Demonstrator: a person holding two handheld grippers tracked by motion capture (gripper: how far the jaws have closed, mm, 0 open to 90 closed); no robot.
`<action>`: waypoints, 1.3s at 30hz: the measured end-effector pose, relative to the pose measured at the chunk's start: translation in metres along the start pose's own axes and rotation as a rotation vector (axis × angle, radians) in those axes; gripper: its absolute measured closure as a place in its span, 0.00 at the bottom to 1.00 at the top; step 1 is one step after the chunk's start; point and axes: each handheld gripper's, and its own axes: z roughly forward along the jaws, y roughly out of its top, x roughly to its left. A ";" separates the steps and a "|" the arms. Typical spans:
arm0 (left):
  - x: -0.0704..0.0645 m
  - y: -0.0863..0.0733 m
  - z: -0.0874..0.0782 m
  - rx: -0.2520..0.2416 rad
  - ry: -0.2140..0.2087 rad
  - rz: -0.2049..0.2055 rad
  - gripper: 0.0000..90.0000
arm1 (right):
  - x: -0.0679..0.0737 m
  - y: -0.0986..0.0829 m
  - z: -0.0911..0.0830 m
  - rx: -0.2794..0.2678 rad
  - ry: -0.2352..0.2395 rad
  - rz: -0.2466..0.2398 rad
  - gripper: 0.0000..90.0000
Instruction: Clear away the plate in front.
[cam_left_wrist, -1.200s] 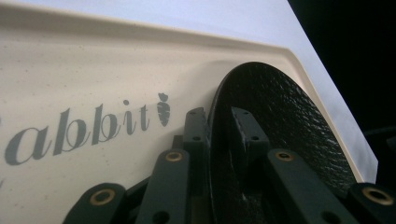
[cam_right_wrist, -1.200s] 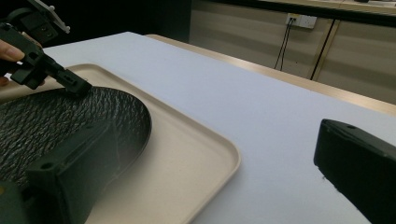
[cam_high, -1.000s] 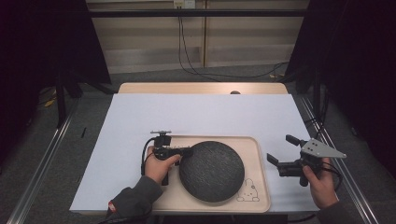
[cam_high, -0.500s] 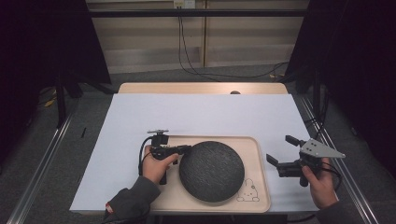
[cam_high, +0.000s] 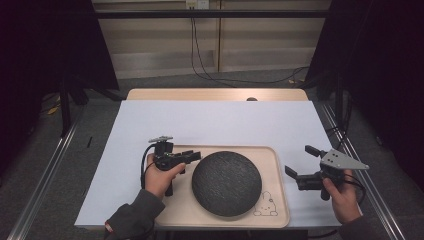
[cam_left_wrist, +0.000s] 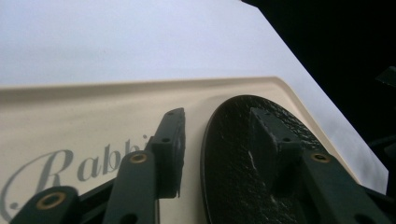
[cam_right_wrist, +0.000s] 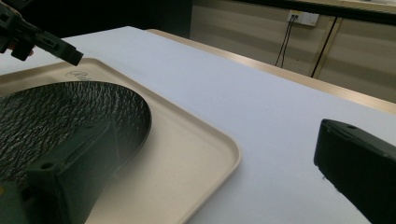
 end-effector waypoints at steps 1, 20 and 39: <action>0.000 0.001 -0.001 -0.002 -0.002 0.005 0.60 | 0.000 0.000 0.000 0.002 0.001 0.001 0.00; 0.000 0.007 -0.017 -0.042 0.001 0.127 0.35 | 0.000 0.000 0.000 0.003 -0.004 -0.007 0.00; 0.010 0.010 -0.037 -0.108 -0.001 0.147 0.15 | 0.001 0.000 0.000 0.002 -0.004 -0.006 0.00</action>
